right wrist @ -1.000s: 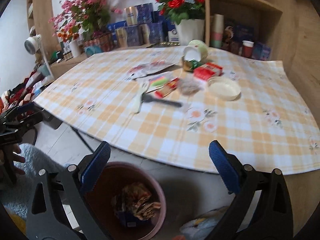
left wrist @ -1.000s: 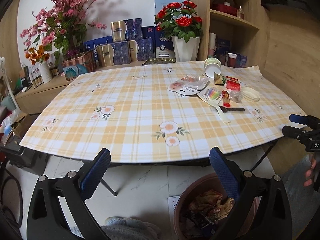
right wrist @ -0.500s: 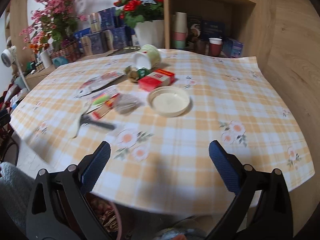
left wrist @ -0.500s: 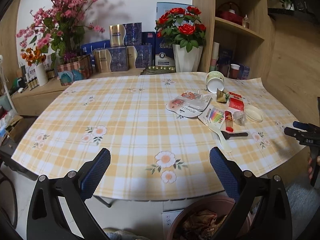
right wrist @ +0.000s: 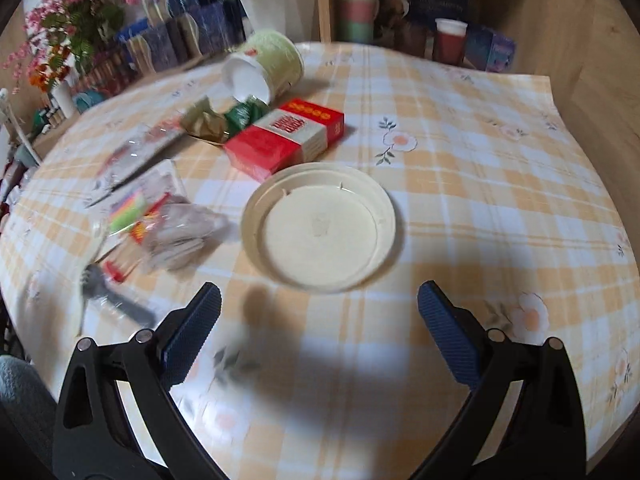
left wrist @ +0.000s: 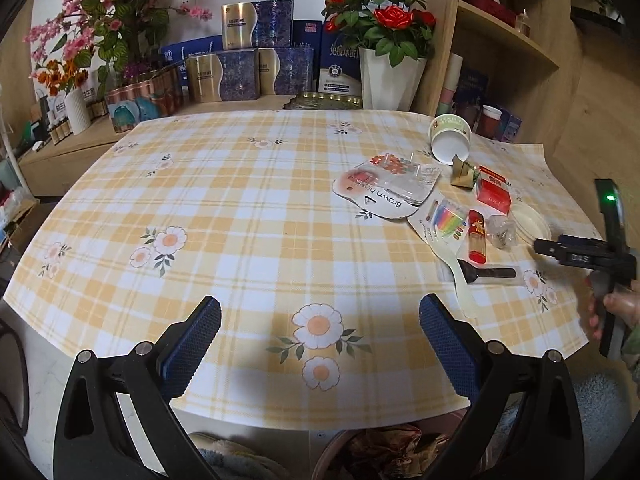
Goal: Collect trash
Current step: 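Grasp the round white plastic lid on the table with the right gripper, then grasp the white plastic fork with the left gripper while the right gripper holds the lid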
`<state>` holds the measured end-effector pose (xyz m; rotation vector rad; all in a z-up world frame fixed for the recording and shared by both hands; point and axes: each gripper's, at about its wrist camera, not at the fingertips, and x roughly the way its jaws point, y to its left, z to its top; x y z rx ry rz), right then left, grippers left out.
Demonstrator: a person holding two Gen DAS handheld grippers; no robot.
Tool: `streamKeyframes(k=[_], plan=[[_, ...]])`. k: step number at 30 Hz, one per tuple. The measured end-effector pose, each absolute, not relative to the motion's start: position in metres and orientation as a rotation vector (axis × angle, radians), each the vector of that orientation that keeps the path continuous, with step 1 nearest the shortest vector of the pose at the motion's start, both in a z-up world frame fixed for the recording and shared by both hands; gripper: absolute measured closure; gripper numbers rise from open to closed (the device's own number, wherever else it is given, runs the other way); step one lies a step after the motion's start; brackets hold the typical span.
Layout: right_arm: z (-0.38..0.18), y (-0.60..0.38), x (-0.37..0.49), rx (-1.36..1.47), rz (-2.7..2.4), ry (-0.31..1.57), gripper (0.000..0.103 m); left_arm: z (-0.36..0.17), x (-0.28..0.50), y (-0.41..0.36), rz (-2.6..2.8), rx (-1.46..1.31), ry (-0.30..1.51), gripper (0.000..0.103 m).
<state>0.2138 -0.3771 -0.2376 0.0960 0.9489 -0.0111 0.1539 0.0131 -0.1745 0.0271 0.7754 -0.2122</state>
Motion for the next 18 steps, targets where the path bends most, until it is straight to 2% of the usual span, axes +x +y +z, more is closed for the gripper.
streamKeyframes(k=[14, 16, 18], plan=[[-0.241, -0.373, 0.253, 0.049, -0.052, 0.963, 0.006, -0.18, 0.176, -0.014, -0.262, 0.063, 0.771, 0.006], [-0.238, -0.373, 0.253, 0.05, -0.048, 0.952, 0.015, -0.18, 0.176, -0.019, -0.273, 0.067, 0.77, 0.006], [-0.237, -0.373, 0.251, 0.052, -0.041, 0.958, 0.016, -0.181, 0.176, -0.021, -0.281, 0.064, 0.772, 0.006]])
